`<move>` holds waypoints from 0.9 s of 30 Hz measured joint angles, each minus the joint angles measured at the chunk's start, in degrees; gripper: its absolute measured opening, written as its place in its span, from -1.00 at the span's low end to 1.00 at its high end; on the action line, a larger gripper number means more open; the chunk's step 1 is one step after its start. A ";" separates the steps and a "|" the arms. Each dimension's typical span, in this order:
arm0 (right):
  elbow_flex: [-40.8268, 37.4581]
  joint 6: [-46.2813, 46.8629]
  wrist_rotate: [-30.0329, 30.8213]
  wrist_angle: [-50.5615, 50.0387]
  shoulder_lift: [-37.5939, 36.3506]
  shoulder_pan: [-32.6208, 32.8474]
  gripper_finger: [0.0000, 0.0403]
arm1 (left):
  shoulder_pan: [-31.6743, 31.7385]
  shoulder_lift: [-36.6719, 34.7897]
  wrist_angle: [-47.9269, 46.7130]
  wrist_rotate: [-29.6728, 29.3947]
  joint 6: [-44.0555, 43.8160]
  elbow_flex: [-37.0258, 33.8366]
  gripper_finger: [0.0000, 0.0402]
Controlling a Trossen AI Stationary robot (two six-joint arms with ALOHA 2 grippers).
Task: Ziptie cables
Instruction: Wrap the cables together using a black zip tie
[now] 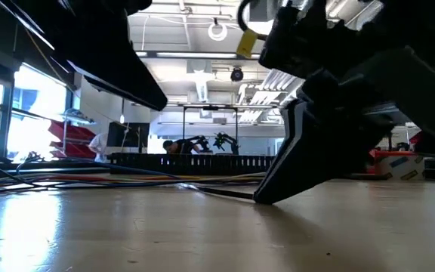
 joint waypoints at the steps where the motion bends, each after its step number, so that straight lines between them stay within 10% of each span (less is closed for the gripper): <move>1: 1.73 -1.33 0.19 -3.25 0.08 -0.12 -0.97 | -0.15 0.60 0.75 -0.75 0.15 0.00 -0.67; 11: 17.51 -16.53 6.51 -23.35 1.19 -2.96 -1.00 | -0.74 2.16 2.14 -2.09 9.12 0.04 -0.41; 27: 24.86 -19.59 3.25 -28.49 4.42 -5.47 -1.00 | 1.25 12.78 15.18 -10.17 16.13 0.07 -0.39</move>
